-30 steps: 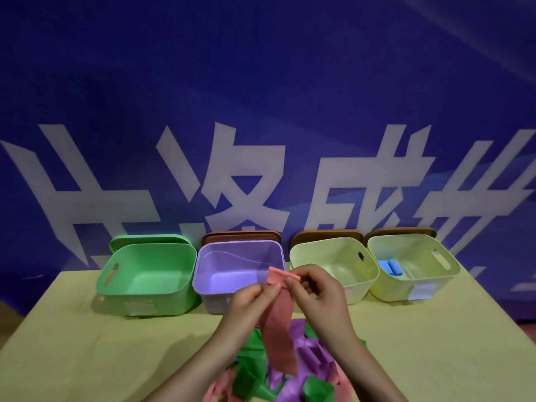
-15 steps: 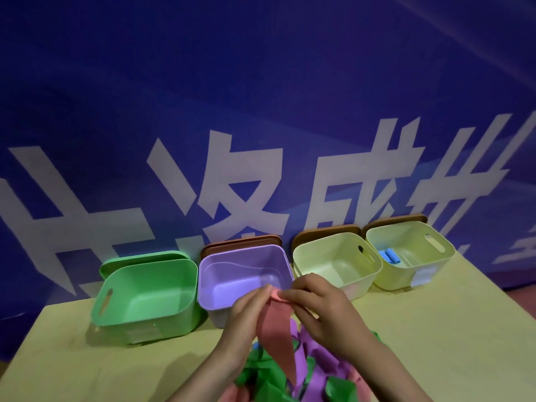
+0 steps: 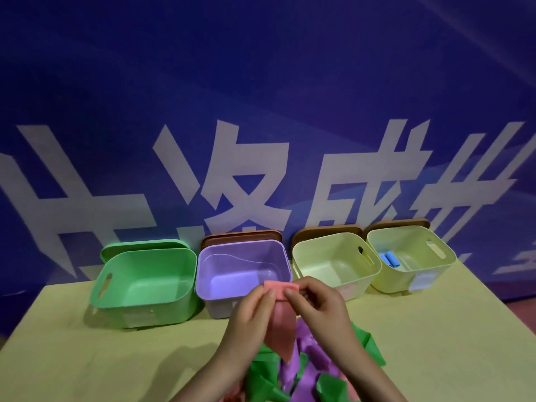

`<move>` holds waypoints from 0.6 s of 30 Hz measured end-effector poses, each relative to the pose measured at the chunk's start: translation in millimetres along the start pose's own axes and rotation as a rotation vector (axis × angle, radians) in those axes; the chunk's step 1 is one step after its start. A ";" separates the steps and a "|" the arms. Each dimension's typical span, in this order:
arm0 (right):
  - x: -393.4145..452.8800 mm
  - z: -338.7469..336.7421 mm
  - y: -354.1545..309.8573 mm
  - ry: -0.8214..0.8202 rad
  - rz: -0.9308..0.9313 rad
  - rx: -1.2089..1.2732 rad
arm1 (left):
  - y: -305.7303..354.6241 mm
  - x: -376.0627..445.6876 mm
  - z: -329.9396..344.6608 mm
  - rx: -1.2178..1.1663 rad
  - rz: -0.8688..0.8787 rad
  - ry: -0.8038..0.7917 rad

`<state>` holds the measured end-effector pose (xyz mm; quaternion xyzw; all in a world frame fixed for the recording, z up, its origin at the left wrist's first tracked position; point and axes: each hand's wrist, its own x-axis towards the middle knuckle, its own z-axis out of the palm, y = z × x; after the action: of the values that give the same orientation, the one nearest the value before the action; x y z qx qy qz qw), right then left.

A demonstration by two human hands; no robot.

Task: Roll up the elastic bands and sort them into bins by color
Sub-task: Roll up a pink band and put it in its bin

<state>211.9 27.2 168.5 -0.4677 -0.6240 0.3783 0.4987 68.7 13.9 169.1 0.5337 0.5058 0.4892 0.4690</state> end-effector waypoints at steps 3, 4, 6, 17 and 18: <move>-1.9 -1.7 -2.1 -0.035 -0.041 -0.028 | 0.1 -2.6 4.2 0.030 0.082 0.006; -2.6 -2.5 -3.2 -0.051 -0.060 -0.034 | 1.0 -3.2 5.8 0.027 0.096 0.022; -3.2 -6.0 -4.8 -0.070 -0.087 -0.038 | 2.2 -3.9 9.2 0.001 0.092 0.035; 4.4 -35.0 -5.4 -0.020 -0.207 -0.169 | 13.6 -10.4 32.2 -0.380 -0.313 -0.002; 5.0 -37.4 -2.7 -0.025 -0.267 -0.227 | 14.2 -11.2 34.2 -0.416 -0.322 -0.007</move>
<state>247.6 31.4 180.5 -0.4291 -0.7256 0.2416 0.4807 103.8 1.8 179.9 0.3403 0.4708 0.4999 0.6423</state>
